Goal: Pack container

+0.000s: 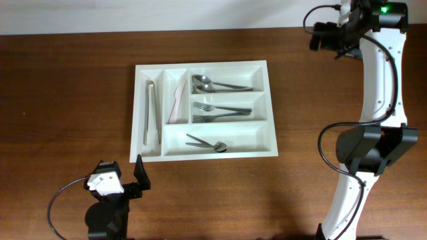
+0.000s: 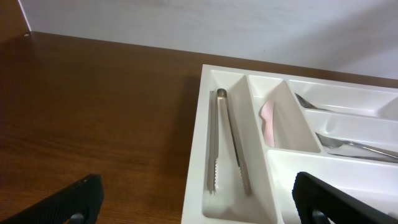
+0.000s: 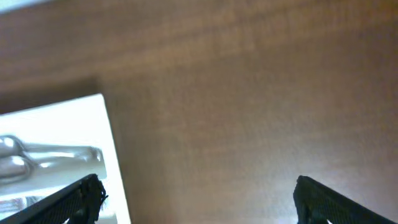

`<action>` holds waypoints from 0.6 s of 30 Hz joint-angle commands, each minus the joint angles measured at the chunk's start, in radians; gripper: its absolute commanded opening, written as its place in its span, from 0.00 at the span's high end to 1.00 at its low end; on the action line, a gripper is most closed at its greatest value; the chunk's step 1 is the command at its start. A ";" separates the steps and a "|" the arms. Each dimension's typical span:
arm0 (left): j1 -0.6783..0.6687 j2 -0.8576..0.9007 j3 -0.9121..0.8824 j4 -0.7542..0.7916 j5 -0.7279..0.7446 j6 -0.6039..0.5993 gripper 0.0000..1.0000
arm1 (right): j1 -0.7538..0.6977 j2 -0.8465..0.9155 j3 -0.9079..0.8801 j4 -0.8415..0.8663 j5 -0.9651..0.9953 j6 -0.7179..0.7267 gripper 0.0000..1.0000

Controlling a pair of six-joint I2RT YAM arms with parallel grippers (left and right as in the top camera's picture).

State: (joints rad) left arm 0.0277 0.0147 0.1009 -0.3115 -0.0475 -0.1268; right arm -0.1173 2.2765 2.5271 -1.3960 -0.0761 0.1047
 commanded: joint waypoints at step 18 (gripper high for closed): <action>0.006 -0.010 -0.005 0.001 0.018 0.017 0.01 | 0.091 -1.030 -0.916 0.442 0.059 0.008 0.01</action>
State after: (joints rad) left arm 0.0277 0.0147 0.1005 -0.3103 -0.0471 -0.1268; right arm -0.0490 1.3529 1.7931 -0.9897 -0.0395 0.1059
